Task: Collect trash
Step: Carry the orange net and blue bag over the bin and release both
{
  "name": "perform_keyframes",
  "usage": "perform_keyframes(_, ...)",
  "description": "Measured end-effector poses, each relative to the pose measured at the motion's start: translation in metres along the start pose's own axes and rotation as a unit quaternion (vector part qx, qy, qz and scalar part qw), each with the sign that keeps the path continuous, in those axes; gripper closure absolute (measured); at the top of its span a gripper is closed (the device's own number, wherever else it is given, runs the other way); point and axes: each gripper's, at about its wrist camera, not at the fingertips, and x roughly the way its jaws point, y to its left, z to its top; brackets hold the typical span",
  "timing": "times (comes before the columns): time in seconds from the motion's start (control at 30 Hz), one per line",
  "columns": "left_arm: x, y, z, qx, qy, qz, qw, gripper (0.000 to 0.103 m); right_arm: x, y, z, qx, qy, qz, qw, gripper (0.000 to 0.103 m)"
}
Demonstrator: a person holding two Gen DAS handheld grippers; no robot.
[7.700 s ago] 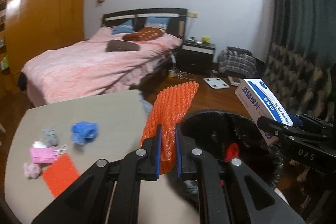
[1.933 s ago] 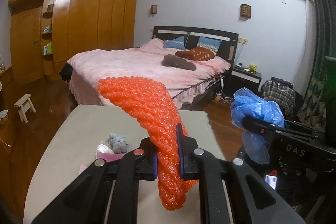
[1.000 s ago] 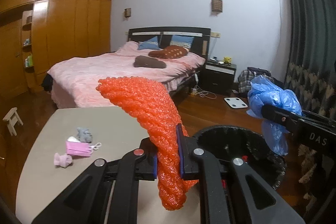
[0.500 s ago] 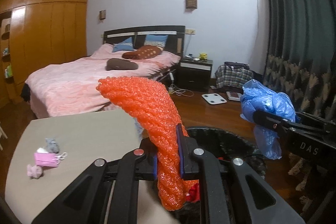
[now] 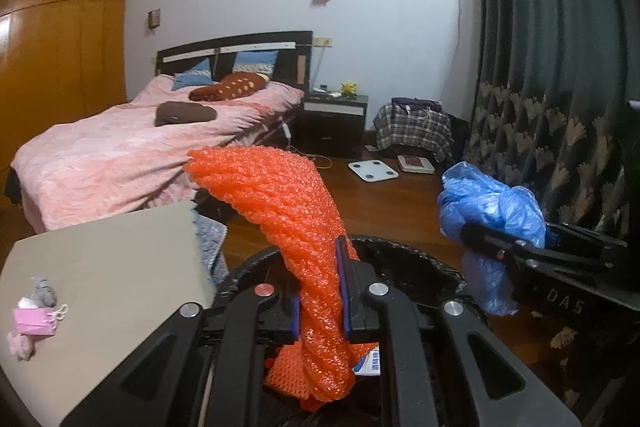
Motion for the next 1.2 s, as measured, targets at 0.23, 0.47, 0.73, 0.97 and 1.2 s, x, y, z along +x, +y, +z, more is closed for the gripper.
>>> perform_keyframes(0.23,0.036,-0.008,-0.006,0.013,0.026,-0.02,0.9994,0.089,0.023,-0.015,-0.009,0.011,0.016,-0.011,1.0,0.059)
perform_keyframes(0.47,0.054,-0.011,-0.012,0.016,0.054,-0.044,0.9974,0.066,0.051,-0.019,-0.018,0.006,0.039,-0.023,0.999,0.032)
perform_keyframes(0.73,0.037,0.021,-0.018,0.006,0.052,0.0,0.9986,0.039,0.042,-0.024,-0.026,0.011,0.032,-0.047,0.998,0.012)
perform_keyframes(0.97,-0.013,0.05,-0.016,-0.003,0.016,0.037,0.9992,0.014,0.019,-0.008,-0.016,0.009,0.018,-0.025,0.999,0.006)
perform_keyframes(1.2,-0.064,0.094,-0.027,-0.038,-0.003,0.079,0.9962,0.006,0.003,0.042,-0.005,-0.004,-0.001,0.021,1.0,0.005)
